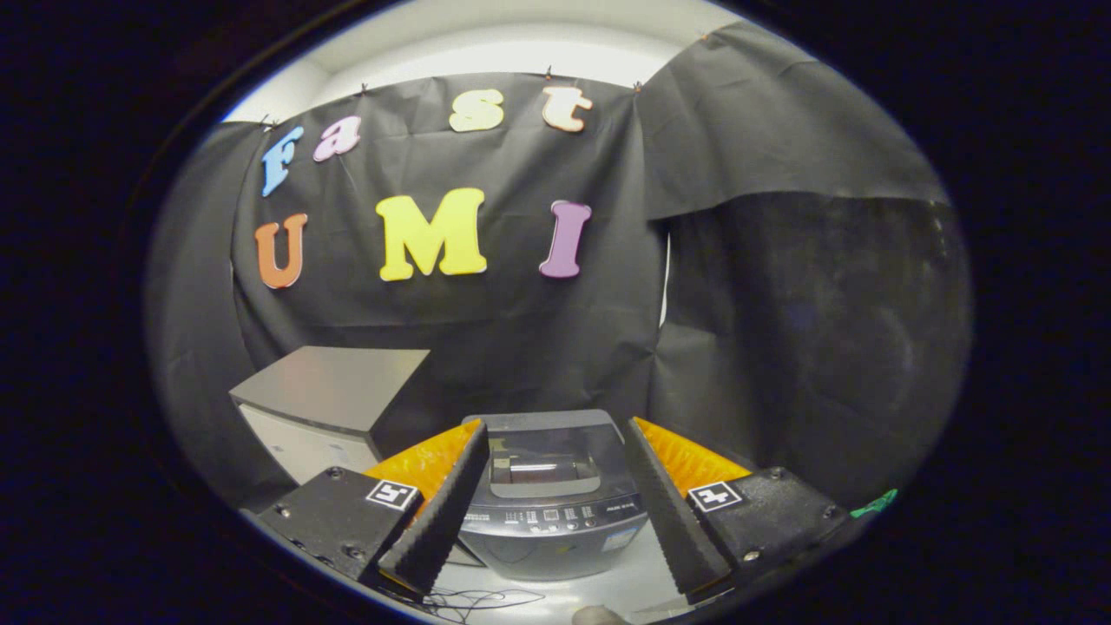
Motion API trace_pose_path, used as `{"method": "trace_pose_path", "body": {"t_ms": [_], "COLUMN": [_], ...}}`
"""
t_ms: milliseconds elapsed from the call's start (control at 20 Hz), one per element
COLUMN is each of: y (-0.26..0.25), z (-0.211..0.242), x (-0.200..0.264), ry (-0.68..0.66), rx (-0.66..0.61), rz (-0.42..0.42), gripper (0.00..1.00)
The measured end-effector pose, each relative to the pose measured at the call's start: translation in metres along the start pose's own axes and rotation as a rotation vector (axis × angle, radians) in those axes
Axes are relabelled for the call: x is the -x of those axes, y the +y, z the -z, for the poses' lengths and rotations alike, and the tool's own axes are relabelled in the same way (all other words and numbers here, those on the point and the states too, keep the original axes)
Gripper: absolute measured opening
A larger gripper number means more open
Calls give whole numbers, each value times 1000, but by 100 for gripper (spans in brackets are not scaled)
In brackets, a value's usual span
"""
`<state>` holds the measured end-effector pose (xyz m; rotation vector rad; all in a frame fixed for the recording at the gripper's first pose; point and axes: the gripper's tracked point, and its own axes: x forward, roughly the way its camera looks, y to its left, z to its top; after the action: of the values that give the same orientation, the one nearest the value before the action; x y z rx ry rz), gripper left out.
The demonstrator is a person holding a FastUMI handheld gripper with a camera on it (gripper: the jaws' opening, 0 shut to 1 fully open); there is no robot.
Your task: Put the clothes into the washing machine and then close the washing machine lid.
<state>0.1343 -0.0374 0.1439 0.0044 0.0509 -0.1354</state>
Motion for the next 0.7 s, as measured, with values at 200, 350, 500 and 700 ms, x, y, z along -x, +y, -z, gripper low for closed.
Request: {"method": "trace_pose_path", "body": {"t_ms": [200, 350, 500, 700], "y": [2, -1, -1, -6], "z": [12, 27, 53, 80], "x": [63, 100, 135, 167], "ry": [-49, -66, -53, -32], "rx": [34, 31, 16, 26], "rz": [-37, -56, -82, -67], "gripper": [98, 98, 99, 99]}}
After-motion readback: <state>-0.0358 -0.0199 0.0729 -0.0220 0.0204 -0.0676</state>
